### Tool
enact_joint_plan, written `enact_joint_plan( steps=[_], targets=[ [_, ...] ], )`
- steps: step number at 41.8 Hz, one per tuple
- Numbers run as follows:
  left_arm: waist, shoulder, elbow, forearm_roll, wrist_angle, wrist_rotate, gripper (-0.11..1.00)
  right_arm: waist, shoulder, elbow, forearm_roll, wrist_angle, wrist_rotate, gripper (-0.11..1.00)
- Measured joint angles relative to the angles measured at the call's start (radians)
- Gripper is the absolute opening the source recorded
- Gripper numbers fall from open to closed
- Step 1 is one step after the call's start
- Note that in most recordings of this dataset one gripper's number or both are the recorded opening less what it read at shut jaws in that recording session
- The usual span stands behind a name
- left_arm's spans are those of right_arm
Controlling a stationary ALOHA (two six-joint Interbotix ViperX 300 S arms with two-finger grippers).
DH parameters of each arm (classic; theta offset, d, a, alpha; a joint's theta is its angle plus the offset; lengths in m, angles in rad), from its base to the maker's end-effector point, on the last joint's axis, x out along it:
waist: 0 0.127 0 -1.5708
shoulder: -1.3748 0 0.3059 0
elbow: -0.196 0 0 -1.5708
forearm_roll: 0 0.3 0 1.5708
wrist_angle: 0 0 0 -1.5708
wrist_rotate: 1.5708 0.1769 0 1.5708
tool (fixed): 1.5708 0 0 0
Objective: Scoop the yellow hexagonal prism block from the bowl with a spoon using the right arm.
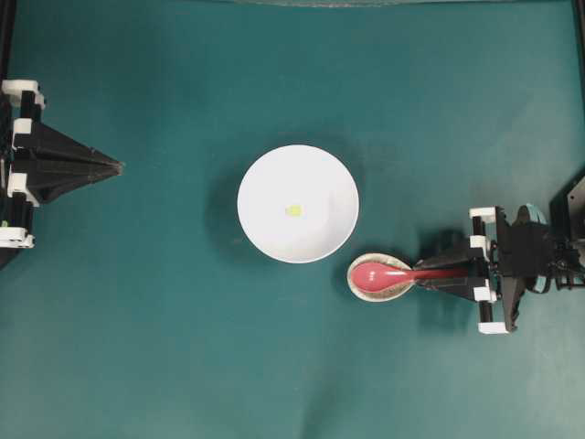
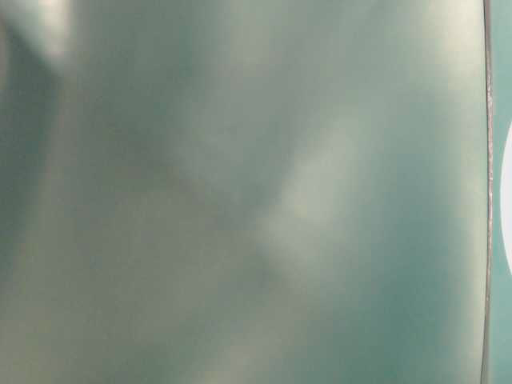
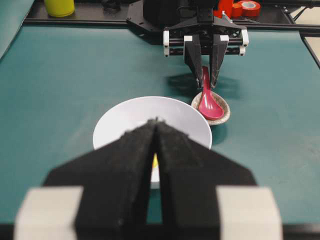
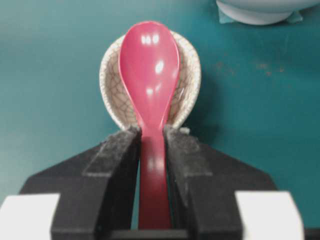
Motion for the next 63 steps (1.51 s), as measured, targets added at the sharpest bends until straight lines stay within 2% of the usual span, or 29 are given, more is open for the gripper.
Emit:
enact_joint_plan(
  steps=[15, 26, 32, 35, 39, 46, 51, 55, 63],
  targets=[
    [0.0, 0.0, 0.0, 0.0, 0.0, 0.003, 0.0, 0.003, -0.018, -0.003, -0.005, 0.0, 0.0, 0.22],
    [0.0, -0.002, 0.0, 0.0, 0.0, 0.002, 0.0, -0.015, -0.186, 0.003, -0.005, 0.077, -0.057, 0.22],
    [0.0, 0.0, 0.0, 0.0, 0.0, 0.002, 0.0, -0.092, -0.333, -0.012, -0.005, 0.196, -0.123, 0.22],
    [0.0, 0.0, 0.0, -0.002, 0.0, 0.002, 0.0, -0.143, -0.397, -0.035, -0.003, 0.293, -0.152, 0.22],
    [0.0, 0.0, 0.0, 0.0, 0.0, 0.003, 0.0, -0.224, -0.482, -0.087, -0.003, 0.457, -0.181, -0.01],
    [-0.002, -0.002, 0.0, -0.002, 0.0, 0.005, 0.0, -0.353, -0.561, -0.206, -0.003, 0.755, -0.19, -0.01],
    [0.0, -0.002, 0.0, 0.0, 0.0, 0.005, 0.0, -0.413, -0.584, -0.284, -0.005, 0.937, -0.199, -0.01],
    [-0.002, -0.002, 0.0, 0.0, 0.002, 0.006, 0.0, -0.423, -0.6, -0.314, -0.023, 1.006, -0.21, -0.01],
    [0.0, -0.003, 0.0, 0.002, 0.002, 0.008, 0.0, -0.463, -0.627, -0.318, -0.081, 1.022, -0.247, -0.01]
  ],
)
